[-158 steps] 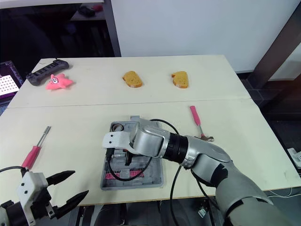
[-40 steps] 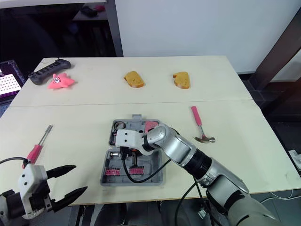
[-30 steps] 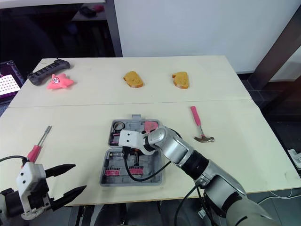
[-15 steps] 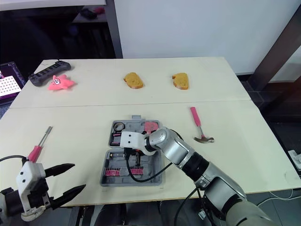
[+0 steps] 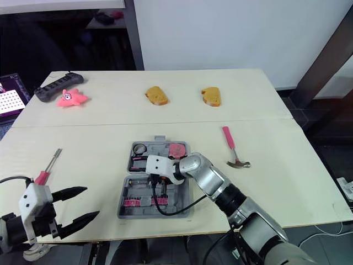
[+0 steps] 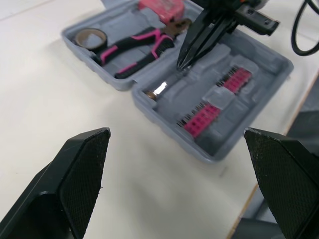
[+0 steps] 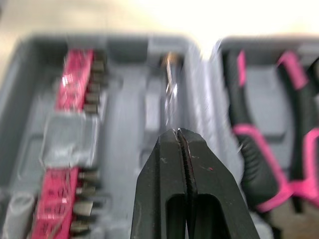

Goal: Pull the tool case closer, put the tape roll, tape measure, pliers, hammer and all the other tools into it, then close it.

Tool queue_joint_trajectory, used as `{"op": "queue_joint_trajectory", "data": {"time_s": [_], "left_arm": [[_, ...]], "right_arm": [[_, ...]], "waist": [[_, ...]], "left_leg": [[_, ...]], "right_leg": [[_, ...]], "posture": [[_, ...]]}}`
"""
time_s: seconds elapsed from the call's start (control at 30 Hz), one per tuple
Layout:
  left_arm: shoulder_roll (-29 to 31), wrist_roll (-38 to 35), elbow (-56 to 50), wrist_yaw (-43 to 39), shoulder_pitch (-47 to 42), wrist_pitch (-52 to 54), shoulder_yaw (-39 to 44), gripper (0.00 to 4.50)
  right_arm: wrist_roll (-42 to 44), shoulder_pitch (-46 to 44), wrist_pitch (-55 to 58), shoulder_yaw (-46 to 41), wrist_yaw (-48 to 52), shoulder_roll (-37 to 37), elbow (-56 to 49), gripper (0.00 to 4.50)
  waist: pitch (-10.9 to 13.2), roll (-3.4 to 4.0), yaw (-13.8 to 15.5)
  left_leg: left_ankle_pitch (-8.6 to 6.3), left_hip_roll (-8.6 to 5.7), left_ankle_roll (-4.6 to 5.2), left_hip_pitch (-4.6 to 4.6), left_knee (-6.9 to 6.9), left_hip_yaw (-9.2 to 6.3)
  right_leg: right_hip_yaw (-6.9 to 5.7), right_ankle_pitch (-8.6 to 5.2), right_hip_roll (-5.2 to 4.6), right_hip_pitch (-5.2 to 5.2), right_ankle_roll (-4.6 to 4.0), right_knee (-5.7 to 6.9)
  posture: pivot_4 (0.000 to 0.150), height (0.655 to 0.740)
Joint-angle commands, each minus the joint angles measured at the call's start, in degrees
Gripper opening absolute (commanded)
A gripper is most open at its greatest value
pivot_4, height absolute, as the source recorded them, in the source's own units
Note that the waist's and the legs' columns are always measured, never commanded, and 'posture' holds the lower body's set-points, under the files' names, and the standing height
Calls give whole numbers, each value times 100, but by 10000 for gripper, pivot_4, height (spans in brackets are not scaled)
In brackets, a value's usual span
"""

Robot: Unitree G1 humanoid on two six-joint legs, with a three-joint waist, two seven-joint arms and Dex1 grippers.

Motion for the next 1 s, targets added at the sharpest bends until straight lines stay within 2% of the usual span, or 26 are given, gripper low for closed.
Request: {"op": "queue_joint_trajectory", "data": {"time_s": [0.03,0.1,0.2,0.43,0.7,1.0], "left_arm": [[54,-189,312,-65,-309,-86,262,45000],[41,-195,529,-70,-508,-130,296,45000],[154,58,1234,-235,-830,-502,333,45000],[442,386,3210,-557,-1483,-1482,644,45000],[610,400,5185,-611,-1954,-2339,1131,45000],[587,242,5336,-617,-2237,-2383,1080,45000]], "right_arm": [[664,71,-235,-811,404,-372,-588,467],[945,146,-7,-1078,583,-570,-722,467],[1450,474,268,-1847,600,-980,-933,8834],[1710,2090,-302,-3711,-57,-1736,-1129,44397],[1990,3345,-936,-5439,-665,-1914,-565,44813],[2148,3598,-1026,-5728,-918,-1868,-469,44813]], "waist": [[1,-2,26],[0,-4,65],[0,-3,123],[3,-1,164],[4,-1,122],[3,0,145]], "left_leg": [[0,0,0,0,1,0],[0,0,0,1,2,0],[0,0,0,2,1,0],[0,-1,0,1,-2,2],[0,-1,0,4,-3,6],[0,-1,0,4,-2,7]], "right_leg": [[0,0,0,1,0,0],[0,0,0,7,0,-7],[0,0,0,9,-1,-12],[1,-1,-1,9,-2,-19],[5,0,-1,9,-1,-20],[6,0,-1,12,-1,-19]], "posture": [[1500,7080],[1500,7080],[1500,7080],[1500,7080],[1500,7080],[1500,7080]]}}
